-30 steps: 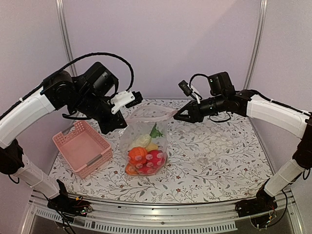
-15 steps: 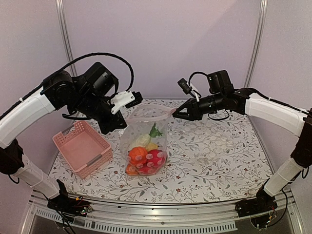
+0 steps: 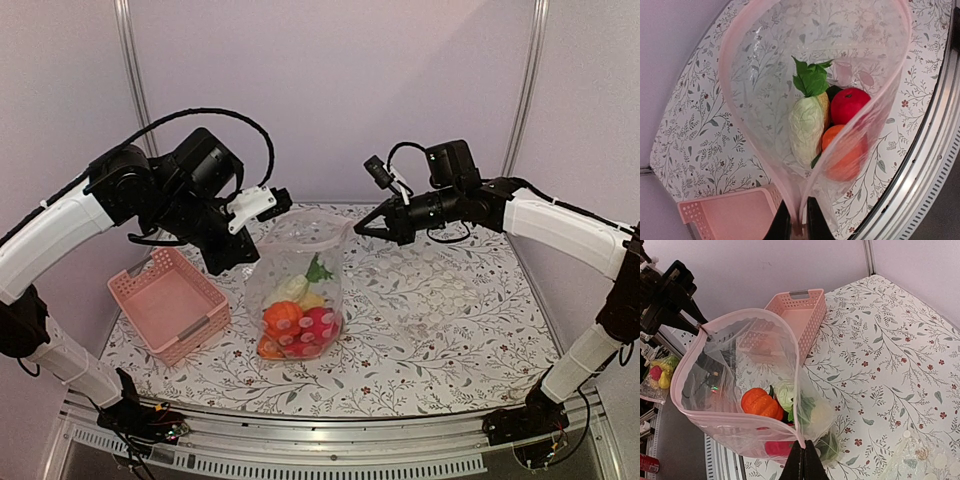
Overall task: Place the food in the zip-top bag and seal the zipper
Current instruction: Adjust the zipper food storage bag at the center of the board.
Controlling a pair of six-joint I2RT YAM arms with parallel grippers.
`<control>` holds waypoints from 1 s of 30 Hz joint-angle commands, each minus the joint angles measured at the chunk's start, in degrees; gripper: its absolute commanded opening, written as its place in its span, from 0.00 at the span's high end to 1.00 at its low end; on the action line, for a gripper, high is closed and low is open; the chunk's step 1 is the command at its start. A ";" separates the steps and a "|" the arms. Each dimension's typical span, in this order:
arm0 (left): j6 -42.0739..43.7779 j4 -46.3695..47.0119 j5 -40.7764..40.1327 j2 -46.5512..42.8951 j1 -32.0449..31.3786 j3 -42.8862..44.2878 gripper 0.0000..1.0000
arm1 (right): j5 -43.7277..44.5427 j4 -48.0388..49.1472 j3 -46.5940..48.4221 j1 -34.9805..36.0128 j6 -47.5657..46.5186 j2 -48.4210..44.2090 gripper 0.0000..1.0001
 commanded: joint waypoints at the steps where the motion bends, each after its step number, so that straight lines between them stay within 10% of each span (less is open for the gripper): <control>1: -0.50 -1.58 -3.63 0.58 1.01 0.80 1.00 | 4.09 0.82 0.63 -0.30 1.21 -1.79 1.00; 28: 2.10 1.71 4.83 4.81 2.03 4.67 1.00 | 15.69 -1.77 -6.38 -0.22 3.48 -14.01 1.00; 30: 0.92 1.99 4.74 3.98 2.03 4.12 0.84 | 15.90 -1.43 -6.87 -0.26 5.29 -14.14 1.00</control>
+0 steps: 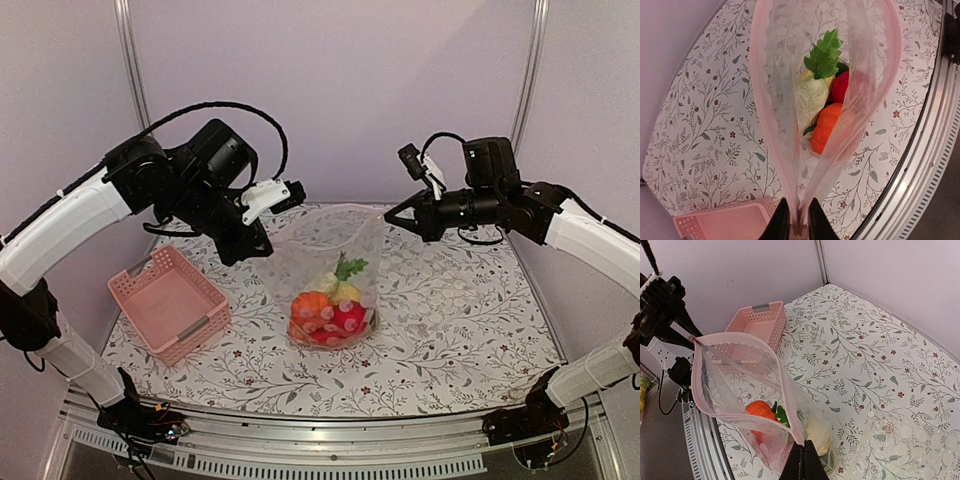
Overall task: Place the food in the zip-top bag and seal the zipper
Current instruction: Adjust the zipper food storage bag at the center of the board, then pass from the right arm to the left
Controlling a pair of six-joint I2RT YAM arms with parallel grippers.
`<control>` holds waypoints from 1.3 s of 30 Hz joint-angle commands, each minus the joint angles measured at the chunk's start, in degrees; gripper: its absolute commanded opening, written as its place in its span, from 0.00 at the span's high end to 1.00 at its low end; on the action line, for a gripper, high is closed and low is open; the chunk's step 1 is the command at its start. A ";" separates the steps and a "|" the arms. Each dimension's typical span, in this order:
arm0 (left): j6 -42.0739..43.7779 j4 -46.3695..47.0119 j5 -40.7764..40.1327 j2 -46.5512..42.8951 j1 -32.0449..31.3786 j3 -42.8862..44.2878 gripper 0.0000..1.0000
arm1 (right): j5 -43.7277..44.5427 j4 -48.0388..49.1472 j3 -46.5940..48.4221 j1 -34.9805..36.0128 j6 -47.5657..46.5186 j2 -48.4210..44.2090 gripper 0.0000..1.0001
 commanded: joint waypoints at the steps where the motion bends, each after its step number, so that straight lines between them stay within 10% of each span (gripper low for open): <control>1: -1.19 1.98 1.08 -1.52 0.54 -1.16 0.72 | 1.59 1.36 -1.39 -0.28 2.75 -0.79 1.00; 5: -4.02 9.83 2.83 -8.09 0.71 -8.50 0.21 | 0.54 2.02 -1.37 -0.24 3.46 -0.69 1.00; 9: -6.98 17.87 4.38 -14.35 1.39 -17.12 0.09 | 0.18 2.42 -1.25 -0.28 4.02 -0.47 1.00; 39: -9.50 26.45 16.58 -19.75 11.24 -29.04 0.85 | -0.13 2.47 -1.25 -0.28 4.93 -0.43 1.00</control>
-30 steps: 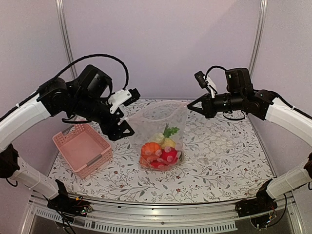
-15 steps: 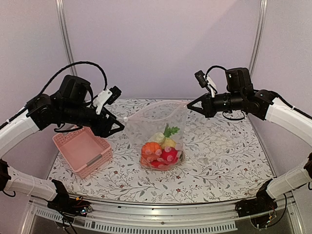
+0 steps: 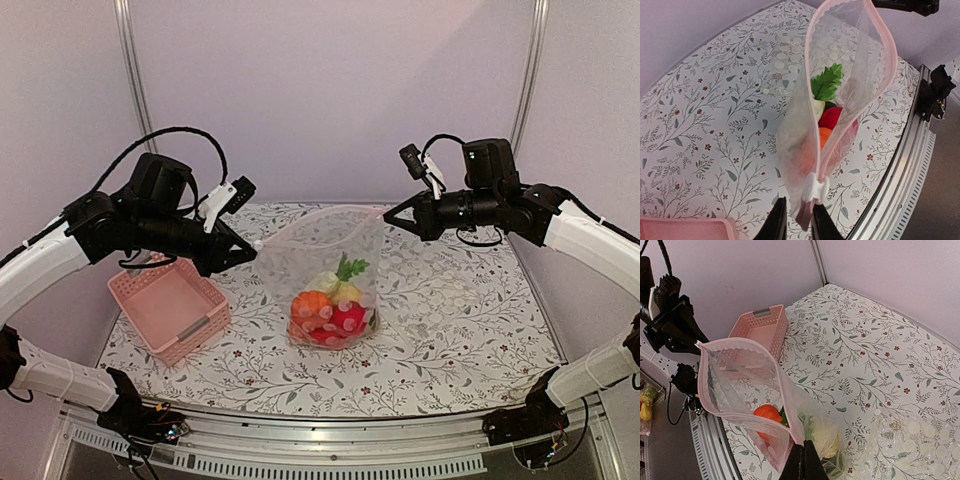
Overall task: Place the food in the zip-top bag and seal the zipper
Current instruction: Pass from the right arm to the left
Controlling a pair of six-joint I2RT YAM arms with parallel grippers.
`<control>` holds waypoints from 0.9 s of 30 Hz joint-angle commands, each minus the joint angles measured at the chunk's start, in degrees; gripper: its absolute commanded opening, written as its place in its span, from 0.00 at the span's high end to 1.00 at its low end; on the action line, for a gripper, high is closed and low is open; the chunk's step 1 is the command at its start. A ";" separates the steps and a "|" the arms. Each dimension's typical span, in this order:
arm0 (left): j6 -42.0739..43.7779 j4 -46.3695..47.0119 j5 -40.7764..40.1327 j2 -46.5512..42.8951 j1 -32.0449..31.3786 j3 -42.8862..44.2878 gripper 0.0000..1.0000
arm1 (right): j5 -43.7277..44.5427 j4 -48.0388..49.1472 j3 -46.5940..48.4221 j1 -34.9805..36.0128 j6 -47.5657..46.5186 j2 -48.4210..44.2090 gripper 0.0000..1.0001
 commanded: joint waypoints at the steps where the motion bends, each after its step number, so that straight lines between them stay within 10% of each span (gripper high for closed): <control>1: 0.71 0.66 1.19 0.24 1.12 -0.17 0.86 | -0.11 1.09 -0.26 -0.24 0.25 -0.42 1.00; 12: 1.49 0.02 2.70 0.19 1.39 0.13 1.00 | 0.80 0.67 0.18 -0.33 0.32 -0.44 0.98; 19: 5.85 -1.41 8.80 2.32 1.39 3.93 1.00 | 2.72 -4.88 4.29 -0.05 -0.99 -2.49 0.41; 27: 10.88 -2.76 14.28 5.57 1.21 7.30 1.00 | 9.91 -13.55 13.40 6.77 -7.75 -2.32 0.22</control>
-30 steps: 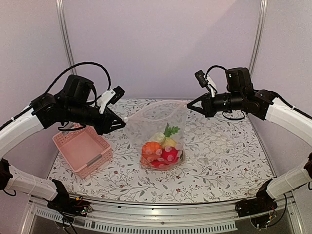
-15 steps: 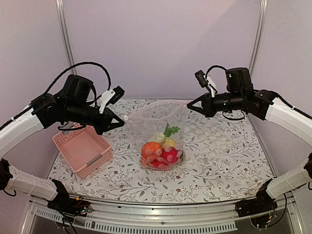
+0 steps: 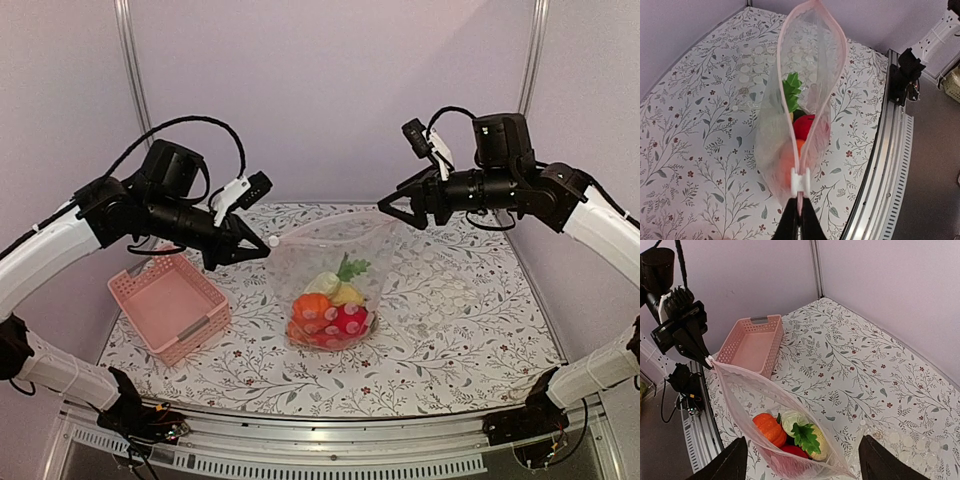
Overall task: Place the food in the zip-top bag and seal the zipper
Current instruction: Pass from the right arm to the left, then hold the zipper from the zipper food storage bag.
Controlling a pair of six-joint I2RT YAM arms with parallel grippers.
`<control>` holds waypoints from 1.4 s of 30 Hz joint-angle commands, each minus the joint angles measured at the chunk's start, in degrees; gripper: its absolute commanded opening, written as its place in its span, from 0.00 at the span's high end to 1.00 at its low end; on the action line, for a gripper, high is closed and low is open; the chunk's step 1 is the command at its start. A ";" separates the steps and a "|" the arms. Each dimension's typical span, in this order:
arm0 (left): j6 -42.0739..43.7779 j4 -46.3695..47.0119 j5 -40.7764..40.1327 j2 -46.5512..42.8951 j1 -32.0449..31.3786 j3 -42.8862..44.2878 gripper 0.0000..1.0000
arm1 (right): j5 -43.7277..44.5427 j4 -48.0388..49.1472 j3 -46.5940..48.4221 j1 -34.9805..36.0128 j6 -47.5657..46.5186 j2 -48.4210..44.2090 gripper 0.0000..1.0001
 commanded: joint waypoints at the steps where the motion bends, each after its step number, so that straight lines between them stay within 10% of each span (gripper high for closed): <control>1: 3.82 -0.49 4.60 0.41 0.64 1.08 1.00 | 3.11 -5.69 5.97 4.20 -4.38 -0.58 0.22; 42: 5.28 3.91 16.43 -3.85 -0.15 -7.10 1.00 | -14.43 -8.65 26.28 20.84 -14.12 29.39 0.58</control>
